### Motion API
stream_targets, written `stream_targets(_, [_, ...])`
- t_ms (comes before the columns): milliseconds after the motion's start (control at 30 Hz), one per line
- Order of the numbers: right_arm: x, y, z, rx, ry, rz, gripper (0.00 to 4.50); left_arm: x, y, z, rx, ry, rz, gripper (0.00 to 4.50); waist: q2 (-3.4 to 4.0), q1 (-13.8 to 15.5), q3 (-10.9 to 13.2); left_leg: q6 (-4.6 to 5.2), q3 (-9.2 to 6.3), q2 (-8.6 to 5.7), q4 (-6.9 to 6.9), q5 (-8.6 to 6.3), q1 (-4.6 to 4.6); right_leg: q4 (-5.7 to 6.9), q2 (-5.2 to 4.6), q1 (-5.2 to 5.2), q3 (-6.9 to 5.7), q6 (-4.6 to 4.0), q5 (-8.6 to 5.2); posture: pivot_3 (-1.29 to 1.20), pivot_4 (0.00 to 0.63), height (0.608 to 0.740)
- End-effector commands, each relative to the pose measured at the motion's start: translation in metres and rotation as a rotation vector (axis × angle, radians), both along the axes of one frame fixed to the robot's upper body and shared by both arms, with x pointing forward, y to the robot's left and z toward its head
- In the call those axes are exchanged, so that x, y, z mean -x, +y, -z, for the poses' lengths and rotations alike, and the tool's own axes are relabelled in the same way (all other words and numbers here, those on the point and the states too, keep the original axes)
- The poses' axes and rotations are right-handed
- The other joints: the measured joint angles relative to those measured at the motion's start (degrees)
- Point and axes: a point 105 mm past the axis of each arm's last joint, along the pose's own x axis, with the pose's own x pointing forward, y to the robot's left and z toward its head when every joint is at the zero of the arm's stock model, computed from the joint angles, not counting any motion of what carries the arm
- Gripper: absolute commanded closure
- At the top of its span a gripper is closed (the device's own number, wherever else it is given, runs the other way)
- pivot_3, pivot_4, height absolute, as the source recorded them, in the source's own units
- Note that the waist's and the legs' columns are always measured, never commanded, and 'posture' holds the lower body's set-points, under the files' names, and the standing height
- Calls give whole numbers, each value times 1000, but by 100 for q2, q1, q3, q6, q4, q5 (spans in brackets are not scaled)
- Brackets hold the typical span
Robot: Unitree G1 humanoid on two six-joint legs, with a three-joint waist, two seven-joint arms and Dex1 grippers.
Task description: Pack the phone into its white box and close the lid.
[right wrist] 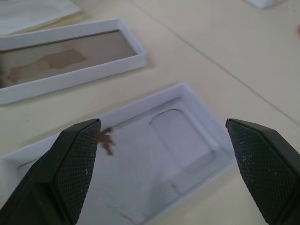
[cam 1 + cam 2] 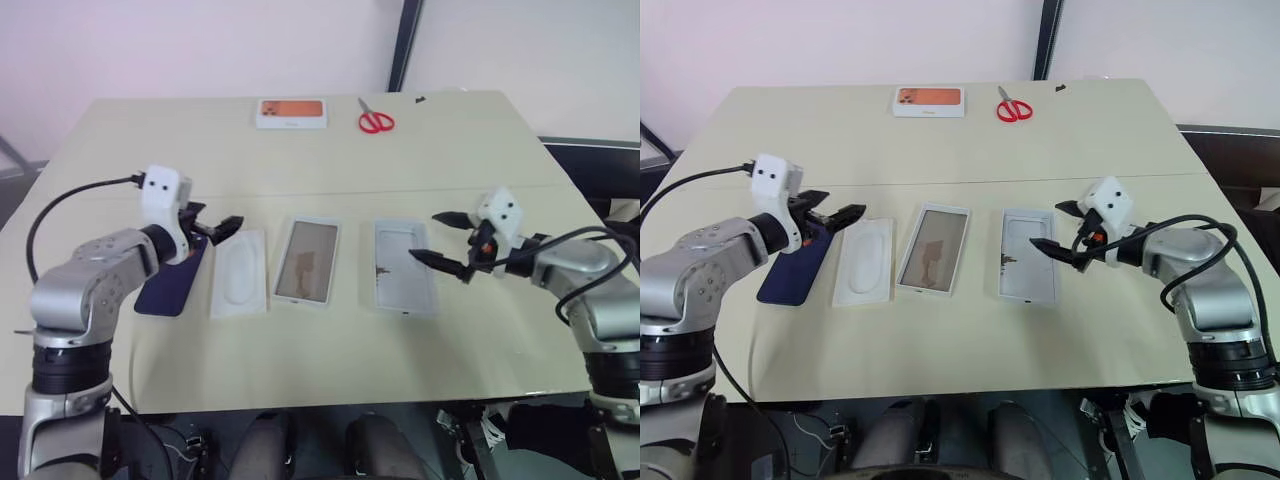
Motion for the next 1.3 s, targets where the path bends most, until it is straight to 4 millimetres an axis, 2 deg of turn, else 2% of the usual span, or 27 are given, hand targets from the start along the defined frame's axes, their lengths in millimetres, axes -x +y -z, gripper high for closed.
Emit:
stream_targets(33, [4,13,-10,16,-50,-62,34,7,2,-6,81,88,-40,0,0,13,0,0,0,0,4,0,-1,0,0,0,0,0,0,0,150,740])
stream_targets(233, [20,29,-11,32,1,-220,34,25,7,11,115,274,-93,0,-1,8,0,0,-1,0,5,0,-1,1,0,-1,-1,0,0,0,150,740])
stream_targets(500, [15,37,-9,32,-10,-252,34,30,9,36,118,367,-150,0,-2,15,0,-2,-3,0,6,1,0,1,-2,-1,-1,0,0,0,150,740])
stream_targets(700, [13,38,-11,31,-29,-256,34,36,-4,52,137,454,-98,0,-2,17,0,-3,-3,0,7,1,0,0,-2,-1,-1,0,0,0,150,740])
stream_targets(867, [13,39,-11,29,-36,-253,34,36,-15,54,202,483,-62,0,0,27,-1,-3,-3,0,8,2,3,1,-3,3,-1,0,0,0,150,740])
stream_targets(967, [15,40,-11,28,-36,-255,0,36,-12,55,191,493,-86,838,0,25,-1,-3,-3,-1,8,2,3,1,-3,3,-1,0,0,0,150,740])
stream_targets(1033, [16,39,-11,30,-35,-252,0,35,-9,56,187,497,-106,1764,0,22,-1,-4,-3,-1,8,2,3,1,-3,3,-1,0,0,0,150,740])
stream_targets(1200, [17,37,-11,33,-31,-251,0,33,-2,56,177,498,-152,4472,-1,21,-1,-4,-3,-1,8,2,3,1,-3,2,-1,0,0,0,150,740])
stream_targets(1300, [18,37,-11,34,-27,-252,0,29,3,51,188,482,-184,4472,-1,14,-1,-4,-3,-1,8,2,3,1,-3,2,-2,0,0,0,150,740])
